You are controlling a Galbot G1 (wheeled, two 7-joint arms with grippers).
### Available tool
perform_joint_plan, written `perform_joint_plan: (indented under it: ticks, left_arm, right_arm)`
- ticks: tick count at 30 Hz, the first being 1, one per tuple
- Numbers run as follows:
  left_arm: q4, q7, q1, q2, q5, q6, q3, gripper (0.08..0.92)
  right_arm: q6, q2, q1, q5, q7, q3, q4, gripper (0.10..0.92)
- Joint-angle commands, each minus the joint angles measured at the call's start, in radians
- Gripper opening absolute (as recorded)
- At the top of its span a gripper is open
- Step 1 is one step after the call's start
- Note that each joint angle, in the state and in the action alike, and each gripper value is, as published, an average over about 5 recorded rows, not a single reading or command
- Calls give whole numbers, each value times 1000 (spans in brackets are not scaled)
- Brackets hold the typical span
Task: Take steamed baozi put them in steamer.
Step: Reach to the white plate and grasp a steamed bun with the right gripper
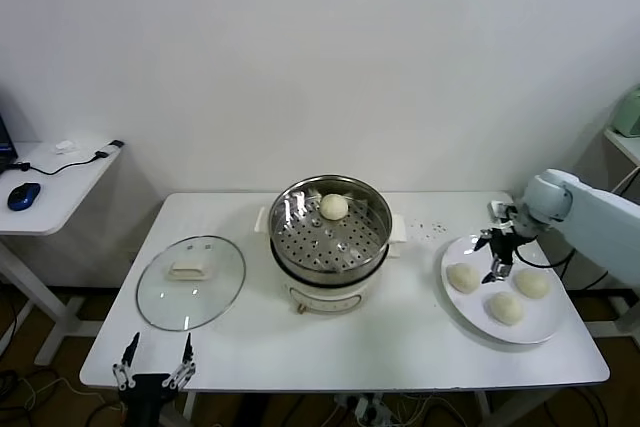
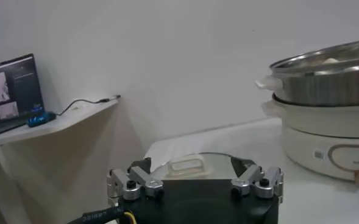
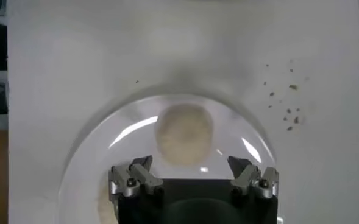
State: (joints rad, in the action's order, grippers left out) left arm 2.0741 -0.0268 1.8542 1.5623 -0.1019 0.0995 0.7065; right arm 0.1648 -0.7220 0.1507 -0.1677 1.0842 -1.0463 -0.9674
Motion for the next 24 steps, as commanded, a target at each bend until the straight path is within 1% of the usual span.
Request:
perform_joint_plan:
  ticks: [1, 12, 15, 20, 24]
  left_arm:
    - [-6, -1, 2, 1, -2, 3, 1, 823]
    - [-17, -1, 1, 2, -7, 6, 2, 823]
    - [-15, -1, 3, 3, -7, 7, 1, 823]
    - [-11, -1, 4, 4, -7, 7, 0, 823]
    - [-12, -2, 8, 4, -7, 10, 0, 823]
  right_arm:
    - [20, -75, -107, 59, 3, 91, 83, 823]
    - [-7, -136, -108, 81, 15, 104, 156, 819]
    - [-9, -138, -105, 81, 22, 104, 161, 785]
    - [-10, -134, -94, 77, 31, 102, 163, 685]
    - [-12, -124, -82, 72, 38, 97, 158, 645]
